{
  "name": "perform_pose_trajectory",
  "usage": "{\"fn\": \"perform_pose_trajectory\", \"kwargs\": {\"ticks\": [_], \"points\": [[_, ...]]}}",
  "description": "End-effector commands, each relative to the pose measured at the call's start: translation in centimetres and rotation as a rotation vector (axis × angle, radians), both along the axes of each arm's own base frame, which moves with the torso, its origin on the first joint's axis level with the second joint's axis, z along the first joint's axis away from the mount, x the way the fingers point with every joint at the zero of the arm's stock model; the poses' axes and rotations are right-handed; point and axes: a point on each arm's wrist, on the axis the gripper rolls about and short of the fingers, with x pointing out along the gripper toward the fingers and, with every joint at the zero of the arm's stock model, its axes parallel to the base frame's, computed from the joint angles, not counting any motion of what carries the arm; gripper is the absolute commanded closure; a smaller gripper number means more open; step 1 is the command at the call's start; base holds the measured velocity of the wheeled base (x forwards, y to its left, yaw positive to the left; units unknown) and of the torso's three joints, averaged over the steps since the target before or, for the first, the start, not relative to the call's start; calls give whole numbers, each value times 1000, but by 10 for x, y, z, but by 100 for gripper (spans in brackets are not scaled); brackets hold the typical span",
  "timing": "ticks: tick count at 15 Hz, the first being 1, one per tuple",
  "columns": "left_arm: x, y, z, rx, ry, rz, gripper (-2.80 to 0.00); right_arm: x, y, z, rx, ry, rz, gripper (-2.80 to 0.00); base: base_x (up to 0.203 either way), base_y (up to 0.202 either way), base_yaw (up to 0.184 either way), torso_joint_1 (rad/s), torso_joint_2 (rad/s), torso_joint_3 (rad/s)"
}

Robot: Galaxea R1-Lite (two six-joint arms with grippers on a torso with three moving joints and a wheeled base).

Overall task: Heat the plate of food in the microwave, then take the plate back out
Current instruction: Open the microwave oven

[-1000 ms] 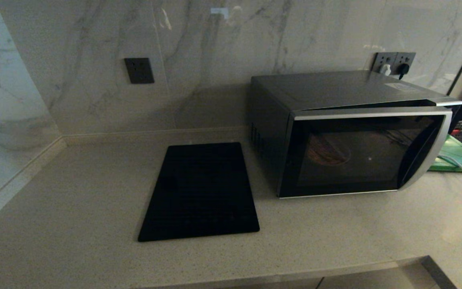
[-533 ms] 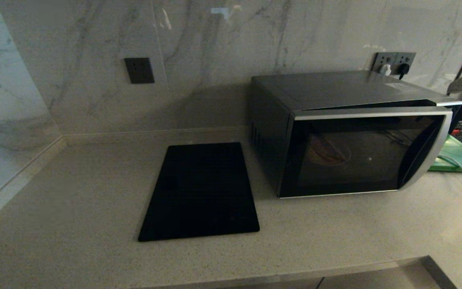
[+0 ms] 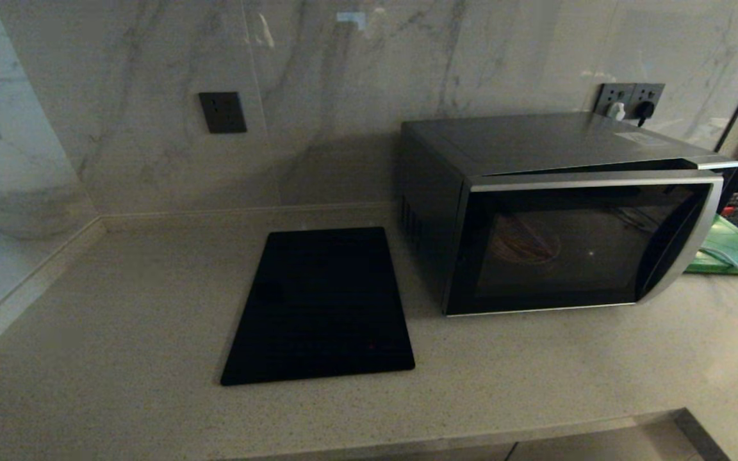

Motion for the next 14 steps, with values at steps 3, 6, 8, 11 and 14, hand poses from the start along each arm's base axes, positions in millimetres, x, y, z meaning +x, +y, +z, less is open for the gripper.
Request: {"fn": "perform_pose_trajectory", "kwargs": {"ticks": [3,6,8,11,14], "points": [[0,0,0,-1,0,0,0,-4,-5,0,-53,25,2,0,0,0,0,0,0,0],[0,0,0,-1,1,0,0,-9,-6,-1,-46,49,-11,0,0,0,0,0,0,0],[0,0,0,-1,1,0,0,-5,-8,-4,-7,49,-36,0,0,0,0,0,0,0],[0,0,0,-1,1,0,0,20,-23,-9,64,-23,-114,0,0,0,0,0,0,0],[0,0,0,-1,0,0,0,56,-37,-20,145,-105,-179,0,0,0,0,0,0,0]]}}
